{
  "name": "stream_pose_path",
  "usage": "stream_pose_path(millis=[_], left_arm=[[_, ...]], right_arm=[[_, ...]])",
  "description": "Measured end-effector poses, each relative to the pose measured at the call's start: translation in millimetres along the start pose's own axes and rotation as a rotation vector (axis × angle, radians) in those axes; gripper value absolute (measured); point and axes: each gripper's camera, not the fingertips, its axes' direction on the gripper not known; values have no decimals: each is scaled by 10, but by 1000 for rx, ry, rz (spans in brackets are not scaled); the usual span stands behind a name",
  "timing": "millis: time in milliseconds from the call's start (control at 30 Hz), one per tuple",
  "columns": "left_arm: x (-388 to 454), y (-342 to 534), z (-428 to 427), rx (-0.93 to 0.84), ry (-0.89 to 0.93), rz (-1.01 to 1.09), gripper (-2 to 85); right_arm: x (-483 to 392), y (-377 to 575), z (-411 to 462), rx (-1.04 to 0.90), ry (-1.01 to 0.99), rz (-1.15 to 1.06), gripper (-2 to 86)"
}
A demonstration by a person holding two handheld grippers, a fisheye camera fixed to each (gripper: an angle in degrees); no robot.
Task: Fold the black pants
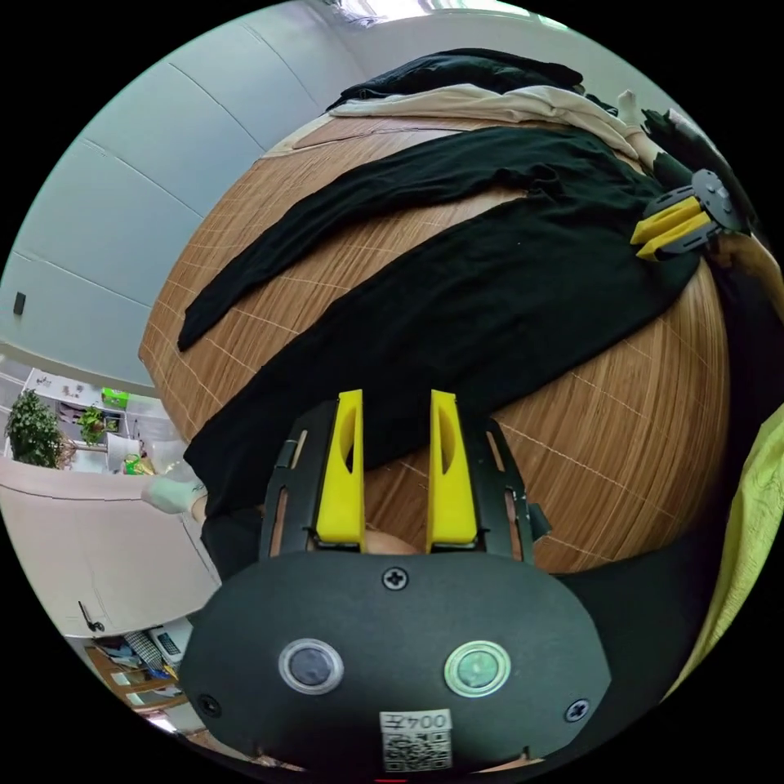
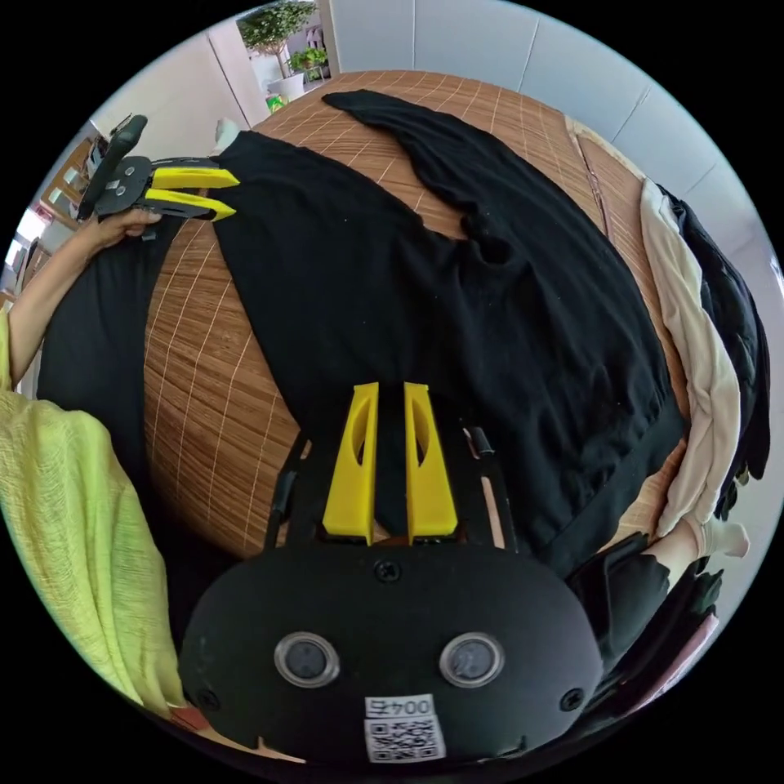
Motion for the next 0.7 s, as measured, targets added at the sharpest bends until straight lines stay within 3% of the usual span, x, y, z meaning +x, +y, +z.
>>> stream_pose_path(millis=[133,300,533,700], left_arm=[[-732,238,-171,20,-114,-175,100],[-1698,421,159,-98,-198,-411,90],[-1954,367,786,-268,-248,-395,80],[-1964,271,899,-246,-280,-336,71]], right_arm=[[-5,106,-3,57,-27,63,60],[-7,158,-3,85,-46,73,41],[-59,209,-6,116,-67,89,34],[-104,198,-5,119,-69,81,40]])
